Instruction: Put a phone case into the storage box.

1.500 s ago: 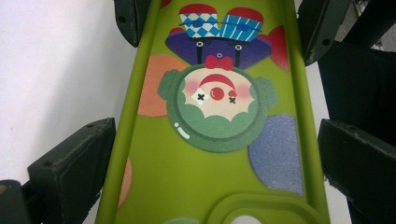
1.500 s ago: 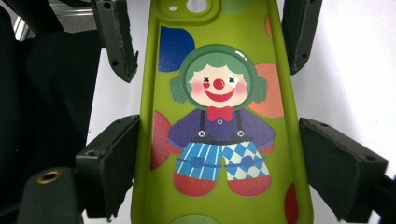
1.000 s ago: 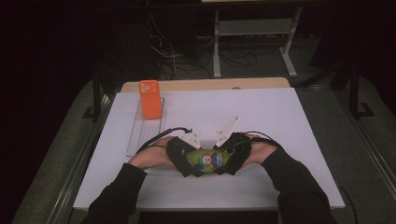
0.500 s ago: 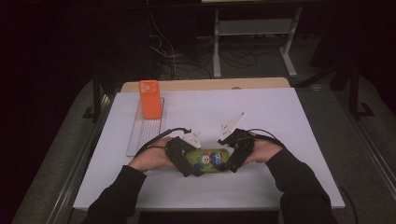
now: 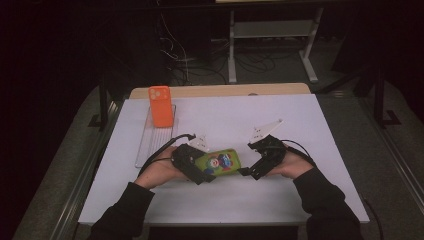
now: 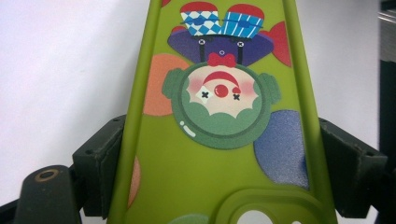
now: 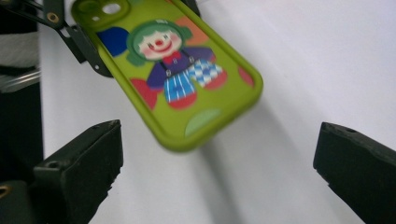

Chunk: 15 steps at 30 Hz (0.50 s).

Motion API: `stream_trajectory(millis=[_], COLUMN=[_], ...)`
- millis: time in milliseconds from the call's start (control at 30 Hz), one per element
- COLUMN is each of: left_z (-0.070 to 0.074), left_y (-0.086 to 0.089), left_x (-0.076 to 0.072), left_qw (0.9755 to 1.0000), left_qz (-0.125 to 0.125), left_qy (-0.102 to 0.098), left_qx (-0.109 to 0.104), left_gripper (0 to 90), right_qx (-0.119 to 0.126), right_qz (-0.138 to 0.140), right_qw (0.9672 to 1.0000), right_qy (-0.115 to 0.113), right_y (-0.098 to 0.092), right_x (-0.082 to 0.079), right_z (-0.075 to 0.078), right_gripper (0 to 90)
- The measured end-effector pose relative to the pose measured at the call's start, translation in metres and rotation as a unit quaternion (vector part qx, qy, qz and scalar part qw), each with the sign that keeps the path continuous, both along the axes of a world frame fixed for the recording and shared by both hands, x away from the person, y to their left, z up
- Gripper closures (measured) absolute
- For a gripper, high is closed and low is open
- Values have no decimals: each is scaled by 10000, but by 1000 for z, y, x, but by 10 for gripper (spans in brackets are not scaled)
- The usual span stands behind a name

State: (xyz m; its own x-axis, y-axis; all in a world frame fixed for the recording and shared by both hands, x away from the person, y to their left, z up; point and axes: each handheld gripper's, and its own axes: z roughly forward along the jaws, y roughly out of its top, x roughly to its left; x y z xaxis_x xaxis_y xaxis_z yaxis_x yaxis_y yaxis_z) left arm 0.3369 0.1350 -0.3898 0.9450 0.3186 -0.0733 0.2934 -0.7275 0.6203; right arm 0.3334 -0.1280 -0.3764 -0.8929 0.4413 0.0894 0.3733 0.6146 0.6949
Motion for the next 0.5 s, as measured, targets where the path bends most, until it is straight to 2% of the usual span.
stream_trajectory(millis=[33,100,133,300,400,500], left_z=[0,0,-1,-1,1,3], left_y=[1,3,3,5,7,7], left_x=[1,2,2,4,6,5], left_qw=[10000,9998,9996,9978,9967,9957], left_qz=[34,153,251,651,802,926], left_qy=[-55,-95,-85,-61,-89,-19], left_qx=[65,63,55,89,118,33], left_gripper=[149,149,149,150,150,150], right_qx=[13,78,74,125,140,189], right_qz=[-102,-315,-398,-743,-1019,-1298], right_qw=[9999,9995,9991,9971,9947,9913], right_qy=[-24,24,89,48,23,82], right_y=[-1,-3,-4,-9,-10,-10], right_x=[-1,-3,-4,-8,-13,-17], right_z=[-1,-5,-6,-16,-21,-26], right_gripper=[8,8,8,8,8,7])
